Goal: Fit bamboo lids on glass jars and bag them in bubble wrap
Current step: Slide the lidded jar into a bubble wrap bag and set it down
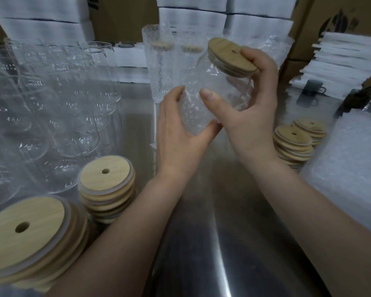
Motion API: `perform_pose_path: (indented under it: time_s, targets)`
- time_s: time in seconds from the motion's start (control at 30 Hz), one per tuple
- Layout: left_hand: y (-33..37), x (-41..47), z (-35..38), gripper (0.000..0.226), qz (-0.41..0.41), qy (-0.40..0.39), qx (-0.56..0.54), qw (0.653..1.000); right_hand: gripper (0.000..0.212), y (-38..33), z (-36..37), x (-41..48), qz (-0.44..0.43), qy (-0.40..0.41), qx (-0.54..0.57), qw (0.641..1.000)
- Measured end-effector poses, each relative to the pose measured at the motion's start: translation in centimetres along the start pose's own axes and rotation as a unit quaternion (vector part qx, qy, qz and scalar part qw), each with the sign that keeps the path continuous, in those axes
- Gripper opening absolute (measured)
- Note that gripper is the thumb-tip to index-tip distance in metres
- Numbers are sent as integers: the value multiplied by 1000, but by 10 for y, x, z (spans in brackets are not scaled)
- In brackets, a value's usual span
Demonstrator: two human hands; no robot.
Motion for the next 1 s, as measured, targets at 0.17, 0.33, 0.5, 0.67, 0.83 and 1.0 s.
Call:
perform_pose_path:
  time_s: [0.17,0.33,0.5,0.67,0.83,1.0]
  targets:
    - [7,-1,-4,73,12,3,-42,999,62,-2,8,0,6,-29,10,1000]
    - [11,-1,-9,68,15,15,-91,996,55,1,15,-2,23,-51,27,998]
    - [18,-2,-12,61,34,32,-116,992,31,2,16,-4,65,-48,29,996]
    - [22,-2,-14,59,33,36,-143,989,23,0,17,-3,69,-53,24,996]
    - [24,-1,-18,58,18,29,-179,983,27,4,24,-3,107,-71,94,987]
    - [21,5,-22,58,-16,27,-232,972,54,12,31,-4,142,-152,129,970]
Point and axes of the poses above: each hand's wrist, its own x-axis towards the middle knuckle, its own z-axis out of the palm, y = z × x, the point moved 9 cm from there along x, towards the middle knuckle, and after that the axes turned 13 degrees about -z, right-handed, at the moved point
